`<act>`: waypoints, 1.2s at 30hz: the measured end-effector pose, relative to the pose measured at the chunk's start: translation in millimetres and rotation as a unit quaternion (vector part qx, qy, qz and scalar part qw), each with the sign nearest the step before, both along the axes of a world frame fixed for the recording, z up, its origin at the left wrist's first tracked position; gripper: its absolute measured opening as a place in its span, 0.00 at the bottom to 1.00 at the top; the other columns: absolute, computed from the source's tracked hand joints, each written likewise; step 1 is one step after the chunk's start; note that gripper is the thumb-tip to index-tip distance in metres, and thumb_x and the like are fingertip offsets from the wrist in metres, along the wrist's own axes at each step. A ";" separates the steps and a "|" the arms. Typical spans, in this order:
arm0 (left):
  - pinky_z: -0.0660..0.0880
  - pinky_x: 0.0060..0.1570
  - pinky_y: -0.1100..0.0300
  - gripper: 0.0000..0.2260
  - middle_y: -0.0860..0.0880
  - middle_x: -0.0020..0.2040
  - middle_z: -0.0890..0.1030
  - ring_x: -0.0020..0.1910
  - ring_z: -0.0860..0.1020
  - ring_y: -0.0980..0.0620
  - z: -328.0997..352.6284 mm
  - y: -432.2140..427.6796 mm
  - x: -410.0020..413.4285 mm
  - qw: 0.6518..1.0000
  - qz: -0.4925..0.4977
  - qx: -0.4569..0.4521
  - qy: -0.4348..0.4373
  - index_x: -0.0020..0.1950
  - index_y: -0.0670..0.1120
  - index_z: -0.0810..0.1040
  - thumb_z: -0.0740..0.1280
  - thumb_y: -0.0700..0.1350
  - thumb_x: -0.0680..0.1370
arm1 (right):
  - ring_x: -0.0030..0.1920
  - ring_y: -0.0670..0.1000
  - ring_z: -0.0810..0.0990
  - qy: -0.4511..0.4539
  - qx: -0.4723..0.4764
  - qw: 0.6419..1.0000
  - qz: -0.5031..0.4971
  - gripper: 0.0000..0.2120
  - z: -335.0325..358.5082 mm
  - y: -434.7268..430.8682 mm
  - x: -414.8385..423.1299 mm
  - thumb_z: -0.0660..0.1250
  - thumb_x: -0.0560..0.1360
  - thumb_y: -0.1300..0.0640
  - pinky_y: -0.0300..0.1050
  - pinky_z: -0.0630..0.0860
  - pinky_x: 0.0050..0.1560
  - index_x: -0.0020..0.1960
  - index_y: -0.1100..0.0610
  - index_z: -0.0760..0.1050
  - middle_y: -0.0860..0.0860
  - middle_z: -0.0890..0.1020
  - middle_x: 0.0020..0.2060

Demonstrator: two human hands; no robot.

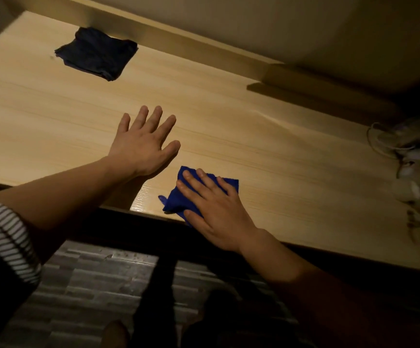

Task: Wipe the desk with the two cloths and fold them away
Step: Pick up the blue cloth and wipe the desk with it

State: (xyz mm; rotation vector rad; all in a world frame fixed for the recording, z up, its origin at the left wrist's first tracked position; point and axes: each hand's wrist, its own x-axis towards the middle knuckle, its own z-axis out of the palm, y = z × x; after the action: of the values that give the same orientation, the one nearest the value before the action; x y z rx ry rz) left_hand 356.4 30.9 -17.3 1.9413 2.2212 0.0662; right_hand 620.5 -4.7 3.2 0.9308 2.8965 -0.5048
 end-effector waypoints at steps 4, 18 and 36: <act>0.46 0.80 0.31 0.36 0.43 0.88 0.51 0.86 0.47 0.38 10.6 8.4 10.6 1.000 0.017 -0.001 -0.026 0.86 0.56 0.55 0.41 0.71 0.81 | 0.79 0.37 0.57 0.103 -0.194 0.974 -0.054 0.23 24.2 -10.9 8.8 0.58 0.86 0.50 0.38 0.48 0.75 0.80 0.49 0.64 0.41 0.65 0.79; 0.37 0.81 0.36 0.33 0.50 0.88 0.43 0.86 0.38 0.46 -2.5 32.2 84.4 0.997 0.049 0.030 -0.058 0.88 0.56 0.44 0.38 0.68 0.84 | 0.36 0.37 0.82 0.312 -0.317 0.822 -0.356 0.10 80.8 206.5 35.5 0.60 0.84 0.49 0.46 0.75 0.44 0.50 0.50 0.77 0.38 0.85 0.35; 0.39 0.82 0.36 0.32 0.52 0.88 0.42 0.86 0.37 0.48 -3.0 31.9 87.0 0.998 0.052 0.021 -0.025 0.87 0.58 0.43 0.39 0.68 0.85 | 0.83 0.54 0.50 -0.059 0.059 0.995 -0.052 0.33 -7.1 305.2 14.8 0.42 0.81 0.31 0.63 0.51 0.77 0.83 0.38 0.41 0.46 0.46 0.85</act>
State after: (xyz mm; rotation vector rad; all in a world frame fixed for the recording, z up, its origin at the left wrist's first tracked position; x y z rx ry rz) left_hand 443.4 62.8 -20.4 1.8220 2.3059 0.1756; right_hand 635.3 300.5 -3.8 1.0925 2.8079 -0.2750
